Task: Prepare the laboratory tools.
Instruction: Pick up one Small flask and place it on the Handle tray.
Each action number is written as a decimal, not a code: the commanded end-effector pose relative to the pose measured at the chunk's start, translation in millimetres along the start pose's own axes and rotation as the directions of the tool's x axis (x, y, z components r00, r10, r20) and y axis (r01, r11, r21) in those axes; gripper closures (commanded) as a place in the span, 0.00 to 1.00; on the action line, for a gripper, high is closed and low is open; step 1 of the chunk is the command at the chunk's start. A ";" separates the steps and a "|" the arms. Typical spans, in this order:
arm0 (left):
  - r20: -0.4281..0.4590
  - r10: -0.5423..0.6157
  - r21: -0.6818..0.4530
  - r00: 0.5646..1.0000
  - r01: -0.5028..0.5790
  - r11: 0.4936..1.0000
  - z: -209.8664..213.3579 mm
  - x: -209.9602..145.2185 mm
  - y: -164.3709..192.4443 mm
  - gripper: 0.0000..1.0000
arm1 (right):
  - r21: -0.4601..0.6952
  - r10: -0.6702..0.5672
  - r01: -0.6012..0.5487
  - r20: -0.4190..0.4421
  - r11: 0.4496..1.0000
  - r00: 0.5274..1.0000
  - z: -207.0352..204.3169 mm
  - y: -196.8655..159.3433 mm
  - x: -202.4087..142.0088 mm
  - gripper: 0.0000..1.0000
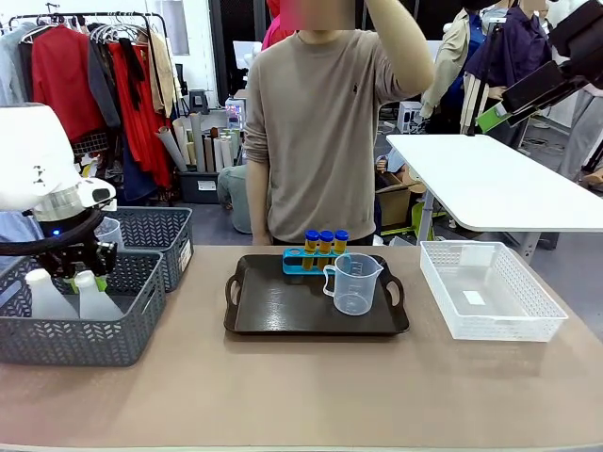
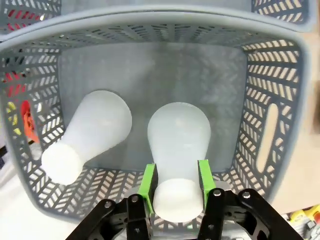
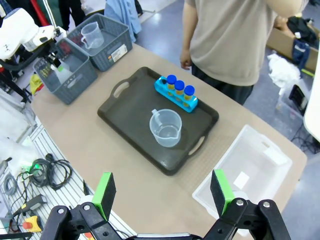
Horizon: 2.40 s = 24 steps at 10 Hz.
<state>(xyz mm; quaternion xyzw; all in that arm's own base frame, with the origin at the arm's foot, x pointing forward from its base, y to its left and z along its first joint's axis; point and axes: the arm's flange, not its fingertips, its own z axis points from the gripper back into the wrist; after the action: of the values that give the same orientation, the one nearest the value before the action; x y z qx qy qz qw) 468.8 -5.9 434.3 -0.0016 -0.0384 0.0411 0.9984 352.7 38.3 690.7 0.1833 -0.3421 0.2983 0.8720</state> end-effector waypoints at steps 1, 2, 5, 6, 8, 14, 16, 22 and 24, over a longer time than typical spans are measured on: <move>-0.006 0.016 0.000 1.000 -0.016 1.000 56.5 1.0 -5.8 1.00 | 0.015 0.004 -0.004 0.009 1.000 1.000 0.1 0.4 0.3 0.00; 0.031 0.002 0.028 1.000 -0.003 1.000 93.7 4.9 -11.3 1.00 | 0.015 0.004 -0.004 0.009 1.000 1.000 0.1 0.4 0.3 0.00; 0.065 -0.064 0.039 0.996 0.061 0.997 210.0 10.3 -39.3 1.00 | 0.015 0.004 -0.004 0.009 1.000 1.000 0.1 0.4 0.3 0.00; 0.088 -0.073 0.037 0.993 0.070 0.997 247.1 10.7 -48.3 1.00 | 0.015 0.004 -0.004 0.009 1.000 1.000 0.1 0.4 0.3 0.00; 0.139 -0.143 0.021 0.980 0.141 0.990 318.2 9.4 -71.0 1.00 | 0.015 0.004 -0.004 0.009 1.000 1.000 0.1 0.4 0.3 0.00; 0.222 -0.270 0.001 0.937 0.277 0.961 420.3 -11.5 -96.1 1.00 | 0.015 0.004 -0.004 0.009 1.000 1.000 0.1 0.4 0.3 0.00; 0.248 -0.229 0.009 0.941 0.234 0.972 406.8 -20.6 -104.3 1.00 | 0.015 0.004 -0.004 0.009 1.000 1.000 0.1 0.4 0.3 0.00; 0.207 -0.413 -0.059 0.887 0.432 0.900 313.8 -14.6 -186.5 1.00 | 0.015 0.004 -0.004 0.009 1.000 1.000 0.1 0.4 0.3 0.00; 0.205 -0.473 -0.075 0.857 0.496 0.865 285.4 -11.8 -220.9 1.00 | 0.015 0.004 -0.004 0.009 1.000 1.000 0.1 0.4 0.3 0.00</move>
<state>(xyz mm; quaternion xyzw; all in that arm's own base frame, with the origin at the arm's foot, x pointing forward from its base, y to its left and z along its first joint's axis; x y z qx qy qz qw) 455.9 -233.3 724.4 -0.0369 -0.1279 -0.1946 0.9718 352.6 38.6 690.7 0.1830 -0.3419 0.2985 0.8720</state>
